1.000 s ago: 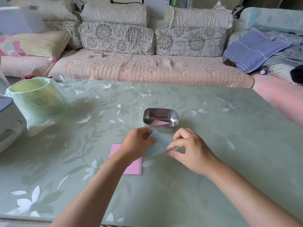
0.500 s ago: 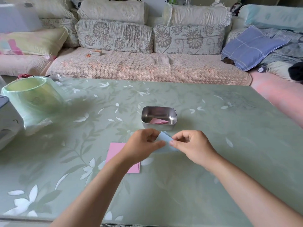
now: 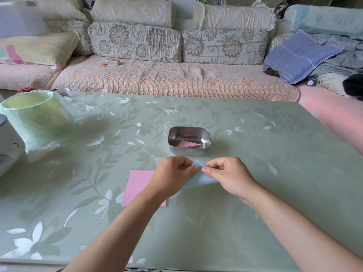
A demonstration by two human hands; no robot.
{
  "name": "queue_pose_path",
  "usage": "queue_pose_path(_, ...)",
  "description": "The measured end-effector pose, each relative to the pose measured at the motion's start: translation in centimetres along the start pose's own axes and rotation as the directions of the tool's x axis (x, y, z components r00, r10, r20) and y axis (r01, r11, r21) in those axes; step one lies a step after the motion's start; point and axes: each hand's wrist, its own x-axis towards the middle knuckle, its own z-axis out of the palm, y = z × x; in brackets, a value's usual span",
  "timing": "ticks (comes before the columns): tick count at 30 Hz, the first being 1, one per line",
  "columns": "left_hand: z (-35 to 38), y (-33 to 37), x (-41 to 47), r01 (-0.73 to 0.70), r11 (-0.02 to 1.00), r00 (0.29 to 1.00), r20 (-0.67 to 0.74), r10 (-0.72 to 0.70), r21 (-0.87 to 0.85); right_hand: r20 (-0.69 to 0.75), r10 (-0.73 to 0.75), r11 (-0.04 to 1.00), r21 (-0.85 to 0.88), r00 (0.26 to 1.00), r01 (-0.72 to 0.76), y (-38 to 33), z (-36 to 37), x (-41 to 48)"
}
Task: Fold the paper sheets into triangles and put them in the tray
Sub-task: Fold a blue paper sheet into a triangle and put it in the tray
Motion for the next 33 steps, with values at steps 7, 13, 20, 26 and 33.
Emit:
queue_pose_path(7,-0.2,0.1,-0.3,0.048,0.979,0.999,0.033,-0.042,-0.199,-0.012,-0.019,0.999,-0.027,1.000,0.019,0.2,-0.2,0.3)
queue_pose_path(13,0.3,-0.3,-0.3,0.027,0.954,0.997,-0.065,-0.048,-0.299,-0.022,-0.064,0.996,-0.066,0.998,0.062,0.2,-0.1,0.1)
queue_pose_path(20,1.1,-0.4,-0.4,-0.040,0.986,0.996,-0.080,0.027,-0.163,-0.011,-0.208,0.966,-0.158,0.978,0.204,0.6,0.3,0.2)
queue_pose_path(26,1.5,-0.6,-0.3,-0.055,0.993,0.990,-0.132,0.041,-0.107,-0.035,-0.314,0.905,-0.315,0.949,0.287,0.8,0.7,0.1)
queue_pose_path(33,1.9,-0.4,-0.5,-0.084,0.995,0.984,-0.161,0.076,-0.045,-0.022,-0.357,0.829,-0.468,0.934,0.306,0.5,1.3,-0.3)
